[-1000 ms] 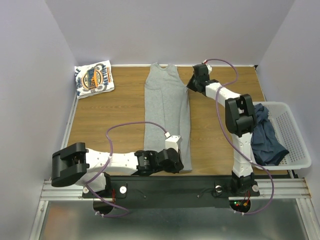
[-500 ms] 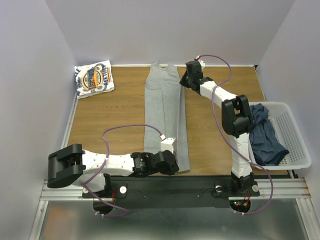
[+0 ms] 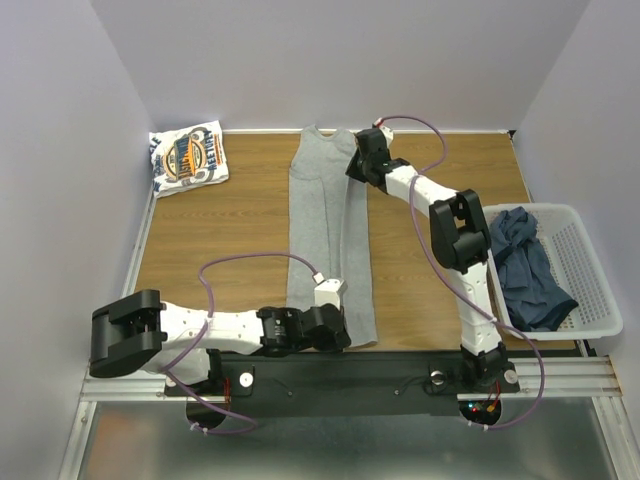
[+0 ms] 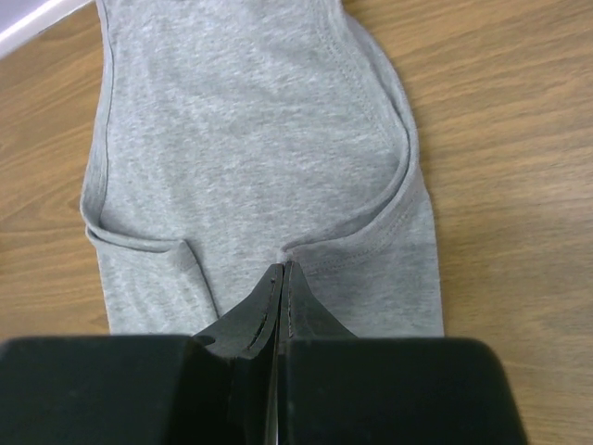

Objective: Fold and stack the tank tops
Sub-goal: Fold the tank top

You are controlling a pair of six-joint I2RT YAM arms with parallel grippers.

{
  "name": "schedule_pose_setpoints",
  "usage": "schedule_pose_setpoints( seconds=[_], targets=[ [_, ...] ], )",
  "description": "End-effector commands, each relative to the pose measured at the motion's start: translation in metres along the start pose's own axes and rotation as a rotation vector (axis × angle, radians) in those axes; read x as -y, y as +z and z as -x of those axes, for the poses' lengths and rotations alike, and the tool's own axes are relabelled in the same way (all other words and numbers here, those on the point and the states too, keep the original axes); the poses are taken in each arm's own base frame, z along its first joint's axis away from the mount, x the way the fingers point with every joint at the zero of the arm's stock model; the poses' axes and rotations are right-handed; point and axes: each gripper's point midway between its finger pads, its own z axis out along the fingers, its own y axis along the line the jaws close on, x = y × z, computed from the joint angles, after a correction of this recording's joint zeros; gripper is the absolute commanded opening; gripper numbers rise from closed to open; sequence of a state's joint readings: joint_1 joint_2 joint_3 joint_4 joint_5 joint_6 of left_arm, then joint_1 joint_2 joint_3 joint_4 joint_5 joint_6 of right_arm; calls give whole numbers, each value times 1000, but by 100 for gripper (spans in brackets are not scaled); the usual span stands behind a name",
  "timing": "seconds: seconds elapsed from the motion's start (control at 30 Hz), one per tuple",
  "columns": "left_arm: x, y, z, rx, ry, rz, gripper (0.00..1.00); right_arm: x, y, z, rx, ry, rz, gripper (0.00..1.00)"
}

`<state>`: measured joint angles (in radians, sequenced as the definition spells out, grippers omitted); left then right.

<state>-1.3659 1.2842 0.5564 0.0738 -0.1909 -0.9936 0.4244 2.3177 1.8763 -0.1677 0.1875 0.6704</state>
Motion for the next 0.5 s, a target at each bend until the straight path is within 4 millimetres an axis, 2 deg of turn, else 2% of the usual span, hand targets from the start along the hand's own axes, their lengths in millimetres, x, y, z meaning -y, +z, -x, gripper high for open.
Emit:
schedule_pose_setpoints(
  seconds=[0.0,0.47],
  targets=[
    [-4,-6,-1,-1,-27,-3,0,-25,-2,21,68,9,39,0],
    [-14,-9,-9,-16,-47,19,0,-36,7,6,52,-4,50,0]
  ],
)
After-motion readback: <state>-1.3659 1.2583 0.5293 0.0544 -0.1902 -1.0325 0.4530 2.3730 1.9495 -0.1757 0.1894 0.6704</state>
